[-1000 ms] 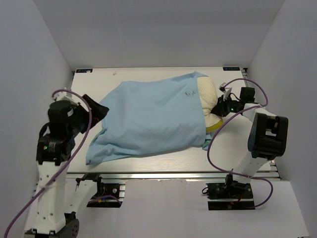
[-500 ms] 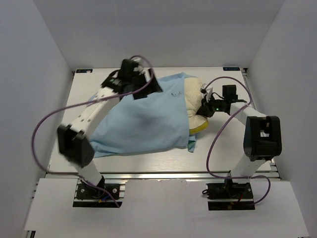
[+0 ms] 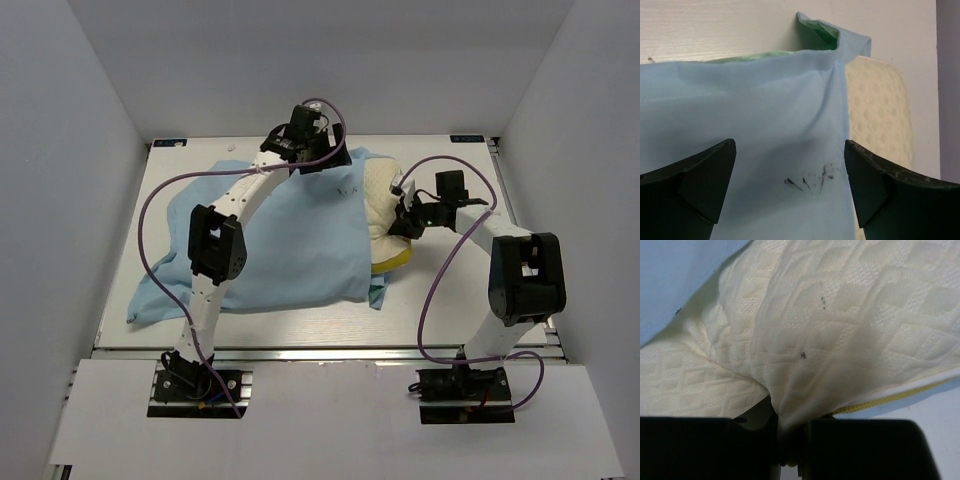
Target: Put the pillow into the pillowcase
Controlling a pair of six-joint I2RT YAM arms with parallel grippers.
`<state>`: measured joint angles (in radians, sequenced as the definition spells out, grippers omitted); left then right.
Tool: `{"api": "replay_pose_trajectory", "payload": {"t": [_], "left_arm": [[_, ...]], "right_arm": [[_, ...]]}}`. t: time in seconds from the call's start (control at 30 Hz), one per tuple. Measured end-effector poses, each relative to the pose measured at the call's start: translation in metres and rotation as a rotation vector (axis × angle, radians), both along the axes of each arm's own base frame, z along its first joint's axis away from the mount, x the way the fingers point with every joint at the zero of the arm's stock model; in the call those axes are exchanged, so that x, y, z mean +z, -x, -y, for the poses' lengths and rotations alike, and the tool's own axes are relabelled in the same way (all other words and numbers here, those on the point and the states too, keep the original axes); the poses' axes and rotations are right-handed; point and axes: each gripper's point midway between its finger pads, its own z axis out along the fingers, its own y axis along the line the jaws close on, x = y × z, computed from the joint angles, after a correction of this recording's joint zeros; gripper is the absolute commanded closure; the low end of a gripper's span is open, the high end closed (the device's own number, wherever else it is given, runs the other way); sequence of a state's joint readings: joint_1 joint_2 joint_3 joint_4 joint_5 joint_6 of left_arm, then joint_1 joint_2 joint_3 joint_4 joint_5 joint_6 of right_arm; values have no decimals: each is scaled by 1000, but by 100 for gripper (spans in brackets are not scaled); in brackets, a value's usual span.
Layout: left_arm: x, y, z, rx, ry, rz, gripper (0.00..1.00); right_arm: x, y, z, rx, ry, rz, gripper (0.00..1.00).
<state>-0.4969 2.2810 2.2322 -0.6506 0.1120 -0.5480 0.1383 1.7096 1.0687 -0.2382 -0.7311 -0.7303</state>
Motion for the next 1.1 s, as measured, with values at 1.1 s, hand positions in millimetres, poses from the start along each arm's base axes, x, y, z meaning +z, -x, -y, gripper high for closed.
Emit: {"api": "replay_pose_trajectory", "payload": {"t": [1.1], "left_arm": [[34,-54,3,-654,4,759,4]], "right_arm": [[0,19,-2,39,-5,-46,80]]}}
